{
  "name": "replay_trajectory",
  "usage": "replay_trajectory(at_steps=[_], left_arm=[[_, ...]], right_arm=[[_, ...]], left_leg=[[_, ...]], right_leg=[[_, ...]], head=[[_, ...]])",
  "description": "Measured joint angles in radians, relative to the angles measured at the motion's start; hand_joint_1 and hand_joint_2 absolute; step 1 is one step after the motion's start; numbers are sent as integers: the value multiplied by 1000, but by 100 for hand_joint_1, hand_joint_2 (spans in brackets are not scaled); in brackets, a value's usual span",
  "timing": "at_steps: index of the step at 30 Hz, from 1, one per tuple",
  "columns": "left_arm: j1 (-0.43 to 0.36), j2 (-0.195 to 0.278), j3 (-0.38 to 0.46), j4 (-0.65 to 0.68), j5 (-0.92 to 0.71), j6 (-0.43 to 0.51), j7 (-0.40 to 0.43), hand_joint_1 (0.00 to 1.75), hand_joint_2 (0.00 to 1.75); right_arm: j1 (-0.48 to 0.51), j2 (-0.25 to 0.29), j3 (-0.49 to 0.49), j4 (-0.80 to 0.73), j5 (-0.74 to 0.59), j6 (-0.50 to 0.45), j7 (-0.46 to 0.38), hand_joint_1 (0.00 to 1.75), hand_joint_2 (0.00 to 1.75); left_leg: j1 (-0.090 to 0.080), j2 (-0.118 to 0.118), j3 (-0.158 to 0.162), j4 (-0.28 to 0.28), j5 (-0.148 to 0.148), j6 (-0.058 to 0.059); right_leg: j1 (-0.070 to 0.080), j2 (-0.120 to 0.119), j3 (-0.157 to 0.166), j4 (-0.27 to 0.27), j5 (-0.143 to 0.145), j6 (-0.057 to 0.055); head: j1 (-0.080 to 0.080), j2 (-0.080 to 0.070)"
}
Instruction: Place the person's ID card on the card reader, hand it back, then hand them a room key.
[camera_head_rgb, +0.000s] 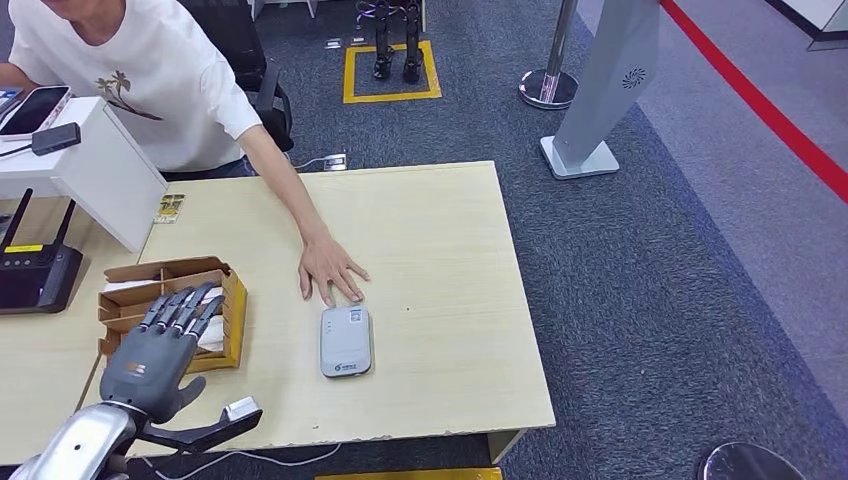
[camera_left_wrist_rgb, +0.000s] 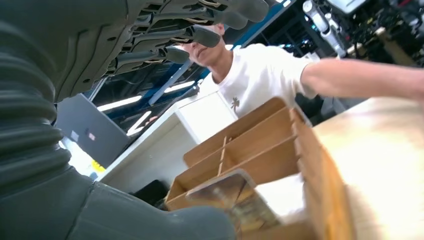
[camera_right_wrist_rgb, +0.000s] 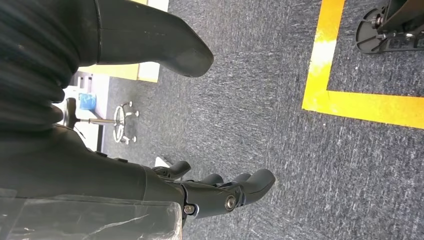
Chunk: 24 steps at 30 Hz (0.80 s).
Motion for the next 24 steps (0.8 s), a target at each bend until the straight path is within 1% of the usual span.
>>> replay_trajectory(at_steps=[5,13,18,24], left_arm=[[52,5,27,-23,-22,-16,8,0,175],[116,5,39,-66,-26,-24,23,0,175],[137,3,42,-81,-27,-28,27,0,175],[135,-5,43,-84,-41,-28,41,0,175]], right_arm=[[0,0,0,0,-1,-1,2,0,175],[0,-1,0,0,-1,-3,1,0,175],[0,-2,0,0,-4,-3,1,0,175],[0,-3,0,0,-4,-3,1,0,175]], left_leg=[[0,0,0,0,0,0],[0,0,0,0,0,0],[0,0,0,0,0,0],[0,0,0,0,0,0]], right_leg=[[0,0,0,0,0,0],[0,0,0,0,0,0],[0,0,0,0,0,0],[0,0,0,0,0,0]], head=[[0,0],[0,0],[0,0],[0,0]])
